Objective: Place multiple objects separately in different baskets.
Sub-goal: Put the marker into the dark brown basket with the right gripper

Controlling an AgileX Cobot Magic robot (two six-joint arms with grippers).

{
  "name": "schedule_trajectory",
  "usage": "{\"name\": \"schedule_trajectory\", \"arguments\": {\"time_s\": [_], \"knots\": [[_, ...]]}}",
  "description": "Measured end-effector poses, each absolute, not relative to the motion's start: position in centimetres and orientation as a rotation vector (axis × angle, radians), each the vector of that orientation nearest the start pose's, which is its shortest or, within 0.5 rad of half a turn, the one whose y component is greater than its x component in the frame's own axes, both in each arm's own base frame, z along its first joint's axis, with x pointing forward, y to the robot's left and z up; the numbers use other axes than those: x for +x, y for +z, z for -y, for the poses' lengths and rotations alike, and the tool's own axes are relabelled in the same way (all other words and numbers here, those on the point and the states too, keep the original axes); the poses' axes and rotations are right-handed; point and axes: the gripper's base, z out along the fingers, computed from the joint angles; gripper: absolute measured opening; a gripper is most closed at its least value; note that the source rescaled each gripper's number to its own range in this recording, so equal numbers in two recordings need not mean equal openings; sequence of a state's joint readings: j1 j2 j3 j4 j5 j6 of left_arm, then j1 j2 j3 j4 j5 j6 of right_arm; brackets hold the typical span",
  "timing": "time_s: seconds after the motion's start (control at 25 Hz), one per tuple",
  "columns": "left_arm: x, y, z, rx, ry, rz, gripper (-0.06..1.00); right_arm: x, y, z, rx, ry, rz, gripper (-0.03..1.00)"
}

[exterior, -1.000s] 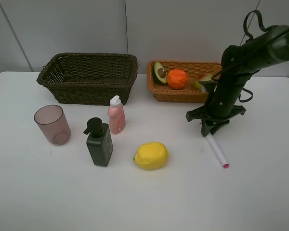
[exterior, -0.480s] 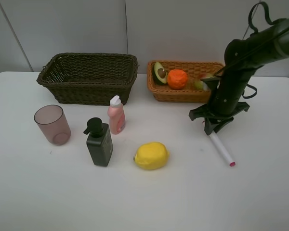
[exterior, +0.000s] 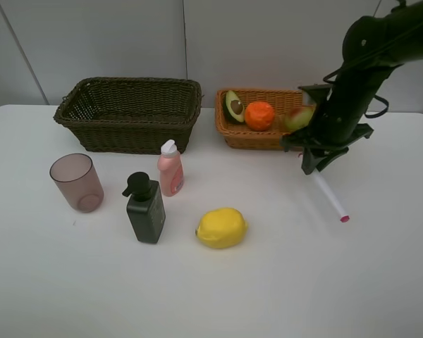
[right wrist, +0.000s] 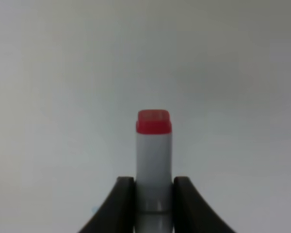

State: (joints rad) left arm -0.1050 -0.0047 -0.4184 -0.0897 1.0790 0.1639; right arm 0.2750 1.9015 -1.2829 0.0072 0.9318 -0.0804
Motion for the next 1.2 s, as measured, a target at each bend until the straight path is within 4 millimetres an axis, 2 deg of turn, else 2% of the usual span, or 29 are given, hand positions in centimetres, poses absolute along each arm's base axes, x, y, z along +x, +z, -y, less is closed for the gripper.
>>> {"name": "schedule_trajectory", "arguments": {"time_s": [0.28, 0.52, 0.64, 0.84, 1.0, 1.2], "knots": [[0.1, 25.3, 0.7, 0.287, -0.075, -2.117, 0.89, 37.0, 22.7, -10.5, -0.561, 0.037, -2.935, 0.0], [0.1, 25.3, 0.7, 0.287, -0.075, -2.117, 0.89, 38.6, 27.1, -11.2, -0.564, 0.05, -2.819, 0.0], [0.1, 25.3, 0.7, 0.287, -0.075, -2.117, 0.89, 39.0, 29.3, -12.3, -0.614, 0.076, -2.734, 0.0], [0.1, 25.3, 0.7, 0.287, -0.075, -2.117, 0.89, 39.2, 32.8, -15.6, -0.703, 0.217, -2.546, 0.0], [0.1, 25.3, 0.7, 0.287, -0.075, -2.117, 0.89, 39.7, 33.9, -18.4, -0.762, 0.308, -2.416, 0.0], [0.1, 25.3, 0.7, 0.287, -0.075, -2.117, 0.89, 40.9, 33.0, -22.2, -0.844, 0.392, -2.282, 0.0]]}}
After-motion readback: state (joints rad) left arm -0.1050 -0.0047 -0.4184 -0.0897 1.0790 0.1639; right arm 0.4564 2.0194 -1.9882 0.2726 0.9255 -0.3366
